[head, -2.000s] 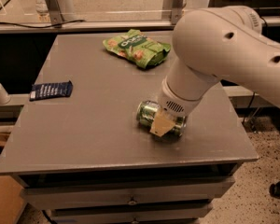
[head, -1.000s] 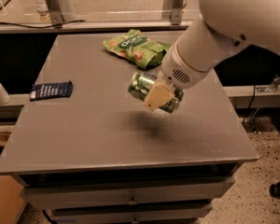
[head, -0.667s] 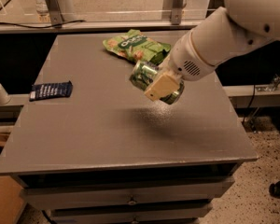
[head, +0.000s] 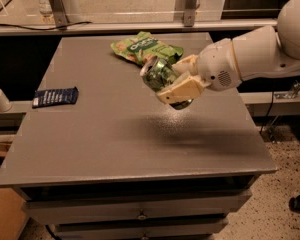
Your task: Place green can upright
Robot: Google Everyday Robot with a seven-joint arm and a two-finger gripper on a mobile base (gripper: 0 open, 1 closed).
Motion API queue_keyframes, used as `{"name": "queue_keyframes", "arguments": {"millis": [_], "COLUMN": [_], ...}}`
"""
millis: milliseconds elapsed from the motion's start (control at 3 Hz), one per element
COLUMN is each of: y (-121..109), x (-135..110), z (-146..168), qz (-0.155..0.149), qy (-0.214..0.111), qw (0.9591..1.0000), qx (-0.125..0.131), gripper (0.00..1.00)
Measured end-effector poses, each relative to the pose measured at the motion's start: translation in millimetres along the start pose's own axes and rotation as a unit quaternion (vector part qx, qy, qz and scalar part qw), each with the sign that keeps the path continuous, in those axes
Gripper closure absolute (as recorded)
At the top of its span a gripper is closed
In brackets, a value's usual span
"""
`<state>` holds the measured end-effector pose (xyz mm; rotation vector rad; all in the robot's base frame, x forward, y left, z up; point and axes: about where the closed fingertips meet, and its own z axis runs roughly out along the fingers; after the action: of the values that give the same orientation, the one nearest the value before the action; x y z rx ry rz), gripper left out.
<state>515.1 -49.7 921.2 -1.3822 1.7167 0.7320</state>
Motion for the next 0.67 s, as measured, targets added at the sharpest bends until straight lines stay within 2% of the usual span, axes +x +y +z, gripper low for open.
{"name": "queue_keyframes", "arguments": {"millis": [333,667], "y": [3.9,9.9], "x": [2.9,10.5], "z": [-1.0,0.2], "qz": [-0.008,-0.005], "qy": [-0.079,-0.14], "qw": [0.9963,0.9883], "qx": [-0.034,-0.061], "gripper": [1.0,1.0]}}
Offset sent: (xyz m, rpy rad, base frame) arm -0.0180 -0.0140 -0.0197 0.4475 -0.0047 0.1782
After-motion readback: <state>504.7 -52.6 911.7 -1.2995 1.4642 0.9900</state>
